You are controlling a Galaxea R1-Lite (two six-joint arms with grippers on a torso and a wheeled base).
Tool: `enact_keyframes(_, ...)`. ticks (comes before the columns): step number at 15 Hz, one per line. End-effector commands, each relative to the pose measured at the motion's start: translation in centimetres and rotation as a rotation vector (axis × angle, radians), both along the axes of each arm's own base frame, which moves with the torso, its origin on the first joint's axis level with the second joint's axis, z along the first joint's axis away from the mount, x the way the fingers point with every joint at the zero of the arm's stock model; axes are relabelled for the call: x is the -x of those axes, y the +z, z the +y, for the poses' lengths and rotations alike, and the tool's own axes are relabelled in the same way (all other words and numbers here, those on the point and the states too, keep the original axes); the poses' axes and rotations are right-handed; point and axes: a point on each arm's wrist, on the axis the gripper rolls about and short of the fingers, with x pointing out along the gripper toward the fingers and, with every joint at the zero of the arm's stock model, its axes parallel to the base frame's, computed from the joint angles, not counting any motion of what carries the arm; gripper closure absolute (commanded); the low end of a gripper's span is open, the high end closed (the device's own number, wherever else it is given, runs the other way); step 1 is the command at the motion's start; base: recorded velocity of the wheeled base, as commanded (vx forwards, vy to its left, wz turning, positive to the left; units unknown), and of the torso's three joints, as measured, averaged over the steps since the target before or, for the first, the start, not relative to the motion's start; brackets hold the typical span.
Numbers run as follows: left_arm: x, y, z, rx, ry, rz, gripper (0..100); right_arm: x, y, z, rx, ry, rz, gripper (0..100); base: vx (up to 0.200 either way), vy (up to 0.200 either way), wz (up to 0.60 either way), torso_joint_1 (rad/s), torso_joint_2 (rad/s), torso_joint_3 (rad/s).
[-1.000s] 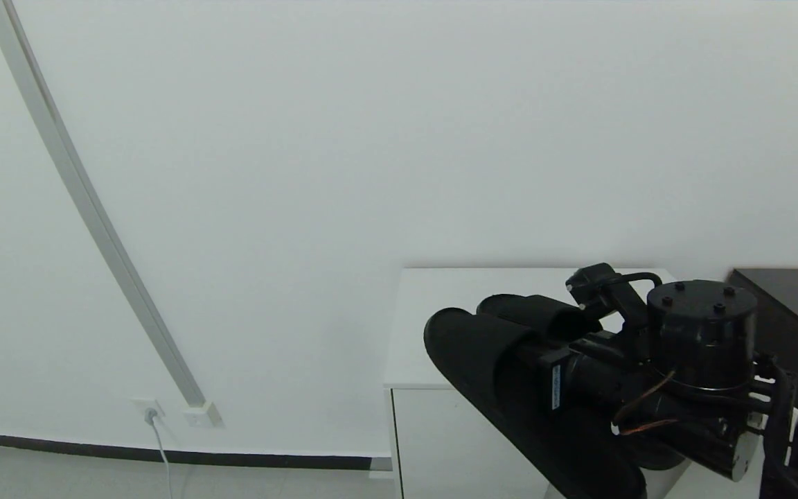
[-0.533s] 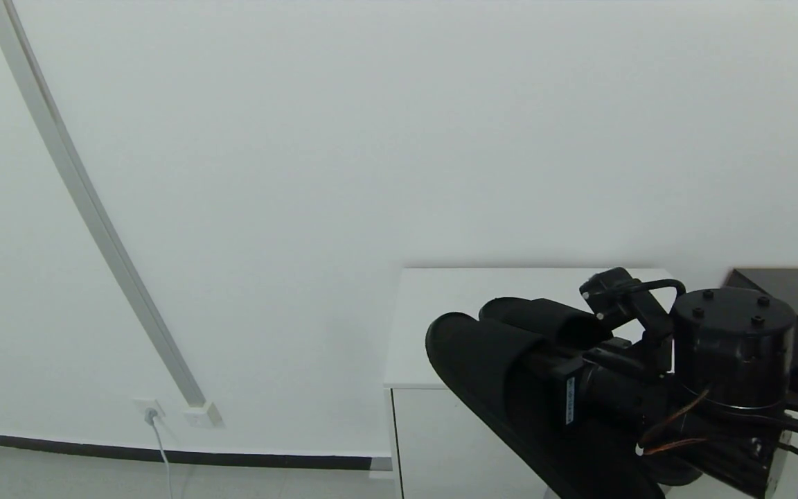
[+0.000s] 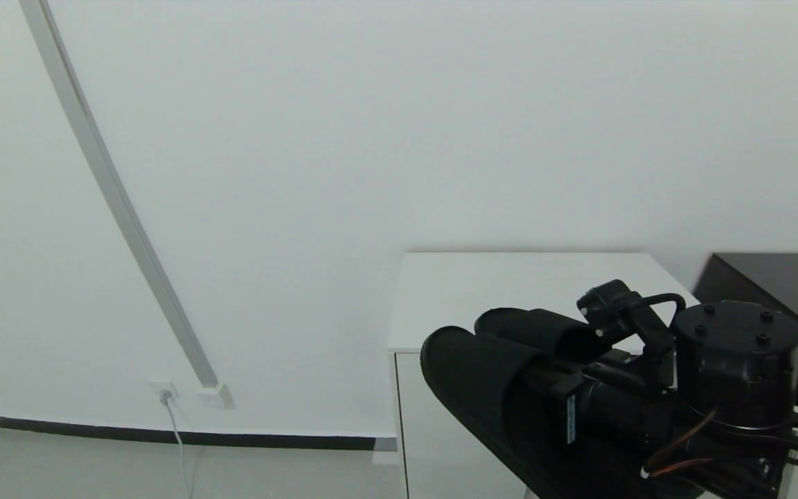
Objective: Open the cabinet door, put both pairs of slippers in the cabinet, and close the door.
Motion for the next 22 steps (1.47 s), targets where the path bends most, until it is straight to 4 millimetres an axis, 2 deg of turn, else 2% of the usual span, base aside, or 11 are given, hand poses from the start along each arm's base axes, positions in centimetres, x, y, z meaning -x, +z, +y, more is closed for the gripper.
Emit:
enact_keyframes(1, -0.01, 0.00, 0.00, 0.001, 0.000, 0.002, 100, 0.05, -0.24, 0.06, 0.008, 0.003, 0.006, 100, -0.200, 0.000, 0.00, 0.007, 0.00, 0.007)
enact_keyframes(21, -0.01, 0.00, 0.00, 0.005, 0.002, 0.002, 100, 0.16, -0.78, -0.05, 0.048, 0.014, -0.004, 100, 0.000, 0.000, 0.00, 0.000, 0.00, 0.000)
enact_keyframes(22, -0.01, 0.00, 0.00, 0.005, 0.002, 0.002, 100, 0.16, -0.78, -0.05, 0.048, 0.014, -0.004, 100, 0.000, -0.200, 0.00, 0.002, 0.00, -0.002)
